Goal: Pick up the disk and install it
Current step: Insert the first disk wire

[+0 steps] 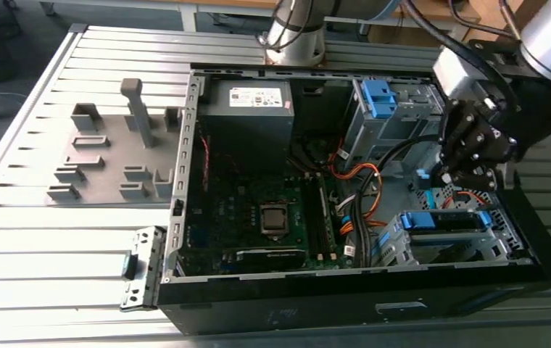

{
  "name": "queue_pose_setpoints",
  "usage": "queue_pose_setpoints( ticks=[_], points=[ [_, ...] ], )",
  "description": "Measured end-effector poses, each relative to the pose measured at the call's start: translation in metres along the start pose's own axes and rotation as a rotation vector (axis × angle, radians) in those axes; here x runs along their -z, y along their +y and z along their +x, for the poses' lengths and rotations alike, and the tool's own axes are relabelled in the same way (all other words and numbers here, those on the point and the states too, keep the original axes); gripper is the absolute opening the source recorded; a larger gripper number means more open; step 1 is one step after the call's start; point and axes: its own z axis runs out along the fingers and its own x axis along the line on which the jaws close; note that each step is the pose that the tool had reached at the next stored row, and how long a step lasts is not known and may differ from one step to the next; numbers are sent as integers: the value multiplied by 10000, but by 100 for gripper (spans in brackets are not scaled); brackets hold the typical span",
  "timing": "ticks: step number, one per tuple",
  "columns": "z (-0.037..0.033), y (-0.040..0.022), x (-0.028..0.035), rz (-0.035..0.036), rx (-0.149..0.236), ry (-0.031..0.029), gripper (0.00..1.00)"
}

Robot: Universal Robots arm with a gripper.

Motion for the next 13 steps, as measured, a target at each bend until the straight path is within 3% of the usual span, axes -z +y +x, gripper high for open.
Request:
queue_pose_setpoints(
  ticks=[1, 4, 6, 7, 13],
  points=[
    [-114, 3, -6, 2, -1, 29, 16],
    [-111, 5, -8, 3, -2, 22, 16],
    [-193, 5, -12, 3, -1, 28, 16],
    [-201, 6, -14, 2, -1, 25, 16],
    [-101, 5, -8, 3, -2, 27, 16]
  ],
)
